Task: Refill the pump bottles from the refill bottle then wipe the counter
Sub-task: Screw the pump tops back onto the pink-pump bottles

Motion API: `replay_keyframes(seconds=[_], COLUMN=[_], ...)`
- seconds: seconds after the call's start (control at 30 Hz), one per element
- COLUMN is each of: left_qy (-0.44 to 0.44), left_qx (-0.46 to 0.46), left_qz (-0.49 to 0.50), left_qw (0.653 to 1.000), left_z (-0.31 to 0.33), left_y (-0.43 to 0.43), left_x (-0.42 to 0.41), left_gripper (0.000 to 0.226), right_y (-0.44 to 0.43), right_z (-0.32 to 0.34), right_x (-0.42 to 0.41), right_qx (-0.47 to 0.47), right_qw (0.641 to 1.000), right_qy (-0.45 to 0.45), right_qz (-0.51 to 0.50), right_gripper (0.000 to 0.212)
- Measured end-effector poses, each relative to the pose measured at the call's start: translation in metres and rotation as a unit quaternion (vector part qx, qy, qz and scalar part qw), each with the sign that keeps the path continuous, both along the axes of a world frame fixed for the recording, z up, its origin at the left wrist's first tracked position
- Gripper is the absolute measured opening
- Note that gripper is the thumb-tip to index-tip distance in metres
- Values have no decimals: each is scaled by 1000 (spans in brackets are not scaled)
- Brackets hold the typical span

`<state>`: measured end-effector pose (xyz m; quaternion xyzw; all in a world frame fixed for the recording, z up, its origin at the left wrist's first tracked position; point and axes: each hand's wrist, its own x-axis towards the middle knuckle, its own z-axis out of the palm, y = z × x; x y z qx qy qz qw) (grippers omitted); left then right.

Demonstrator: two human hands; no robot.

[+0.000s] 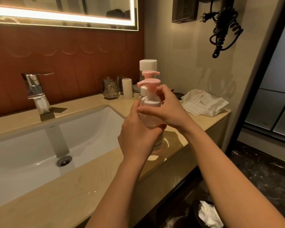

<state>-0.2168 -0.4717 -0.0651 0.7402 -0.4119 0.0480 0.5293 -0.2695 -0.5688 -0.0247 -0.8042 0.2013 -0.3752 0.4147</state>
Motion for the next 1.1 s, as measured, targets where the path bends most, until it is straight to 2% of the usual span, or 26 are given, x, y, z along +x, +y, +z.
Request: replay_keyframes(seconds=[0.07,0.17,0.23,0.33,0.47,0.57,0.63,0.7,0.8,0.87,0.97,1.1], left_qy=[1,-3,1,1,2,13,10,5,-1,-1,-5,-3], left_qx=[2,-3,-3,-7,-5,-10,-10,-7,-17,-18,-12,-9], left_qz=[0,4,3,2,8,9,10,9,4,1,1,2], left_qw=[1000,1000,1000,1000,1000,1000,1000,1000,1000,1000,1000,1000], left_z=[0,0,-1,-2,-3,-2,-2,-2,-3,-3,-3,-3], left_y=[0,-1,-1,-1,-1,-1,-1,-2,-2,-1,-1,-2], left_x=[0,0,-1,-1,-2,-1,0,-1,-1,-1,-1,-1], left_gripper=[90,88,89,89,90,89,87,85,89,90,90,91], right_y=[3,5,3,2,3,7,7,9,9,3,-3,-4], right_z=[-2,-2,-3,-4,-5,-7,-9,-10,-5,-2,2,2], right_x=[1,-8,-14,-15,-6,2,5,2,-12,-20,-24,-16], right_qx=[-5,71,76,40,-58,-42,-55,-48,50,84,55,4], right_qw=[999,988,984,993,996,996,997,999,992,982,988,999], right_qy=[28,-9,-18,-45,-72,-61,-20,6,-1,15,5,-41], right_qz=[33,137,158,104,-17,-49,-52,-13,117,169,146,34], right_gripper=[63,40,34,40,51,56,58,55,37,27,34,43])
